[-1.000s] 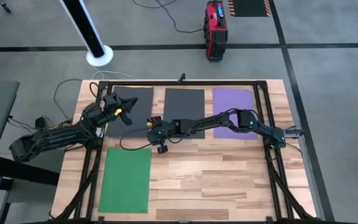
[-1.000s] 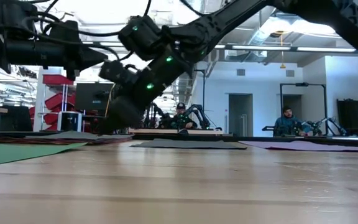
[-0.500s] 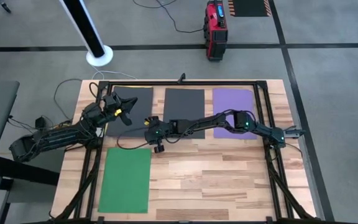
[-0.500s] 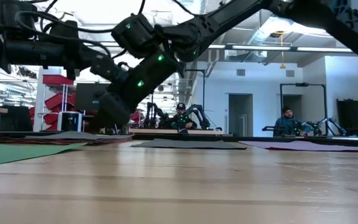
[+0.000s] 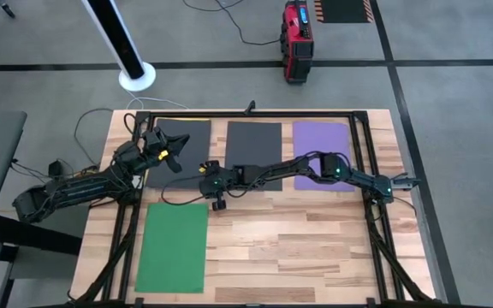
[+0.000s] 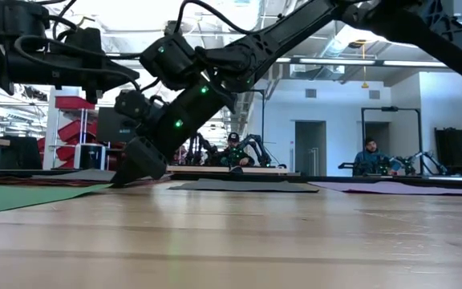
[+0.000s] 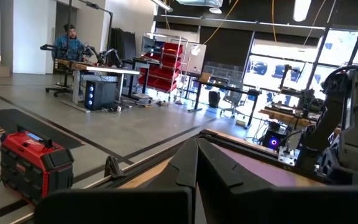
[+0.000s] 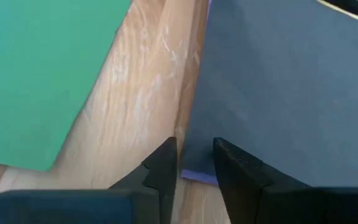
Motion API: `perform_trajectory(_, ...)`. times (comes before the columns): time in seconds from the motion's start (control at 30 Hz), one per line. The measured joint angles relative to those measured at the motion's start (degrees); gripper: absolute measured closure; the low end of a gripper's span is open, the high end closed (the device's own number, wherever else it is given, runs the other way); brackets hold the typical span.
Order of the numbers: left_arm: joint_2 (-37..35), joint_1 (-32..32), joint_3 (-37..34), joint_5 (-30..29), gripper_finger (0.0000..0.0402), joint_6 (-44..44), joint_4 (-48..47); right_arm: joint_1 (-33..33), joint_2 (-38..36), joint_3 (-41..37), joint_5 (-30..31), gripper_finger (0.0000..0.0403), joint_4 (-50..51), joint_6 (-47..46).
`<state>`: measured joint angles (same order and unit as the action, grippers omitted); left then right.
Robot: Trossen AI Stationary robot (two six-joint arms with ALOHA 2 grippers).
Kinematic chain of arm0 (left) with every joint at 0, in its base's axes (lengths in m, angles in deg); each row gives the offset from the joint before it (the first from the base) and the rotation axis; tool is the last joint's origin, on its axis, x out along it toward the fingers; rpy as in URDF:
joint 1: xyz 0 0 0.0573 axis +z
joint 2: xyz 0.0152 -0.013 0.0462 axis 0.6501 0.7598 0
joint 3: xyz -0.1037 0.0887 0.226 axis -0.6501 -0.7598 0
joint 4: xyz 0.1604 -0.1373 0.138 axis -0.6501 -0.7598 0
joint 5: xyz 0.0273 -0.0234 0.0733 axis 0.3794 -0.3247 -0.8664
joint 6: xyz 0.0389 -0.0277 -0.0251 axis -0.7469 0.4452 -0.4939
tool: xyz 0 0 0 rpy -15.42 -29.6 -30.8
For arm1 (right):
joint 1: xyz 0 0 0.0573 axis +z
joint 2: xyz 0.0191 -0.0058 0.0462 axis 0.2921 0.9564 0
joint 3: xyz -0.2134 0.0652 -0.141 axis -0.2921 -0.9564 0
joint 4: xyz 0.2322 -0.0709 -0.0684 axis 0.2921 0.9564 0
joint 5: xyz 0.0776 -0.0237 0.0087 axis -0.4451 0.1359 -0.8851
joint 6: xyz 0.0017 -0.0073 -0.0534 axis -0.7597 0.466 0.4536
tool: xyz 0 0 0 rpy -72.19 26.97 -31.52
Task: Organize paper
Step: Stack the left black paper on the other black paper
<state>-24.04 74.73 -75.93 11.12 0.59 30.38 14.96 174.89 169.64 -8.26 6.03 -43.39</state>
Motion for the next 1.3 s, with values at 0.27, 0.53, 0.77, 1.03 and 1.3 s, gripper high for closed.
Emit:
perform_trajectory(0.27,0.0,0.0,0.0,0.0,0.0401,0.0,0.0,0.0,0.1,0.2,0.0,0.0396,-0.4,0.4)
perform_trajectory(0.53,0.0,0.0,0.0,0.0,0.0401,0.0,-0.5,0.5,0.1,0.2,0.1,0.0401,-0.4,0.4)
perform_trajectory(0.77,0.0,0.0,0.0,0.1,0.0402,0.0,-0.5,1.0,-0.4,0.5,0.0,0.0402,0.0,0.3)
perform_trajectory(1.03,0.0,0.0,0.0,1.0,0.0401,0.1,-0.5,0.9,-0.5,4.1,0.0,0.0403,4.1,0.3)
perform_trajectory(1.3,0.0,0.0,0.0,1.6,0.0401,0.2,-0.5,0.6,-0.5,7.2,0.0,0.0403,11.9,0.6)
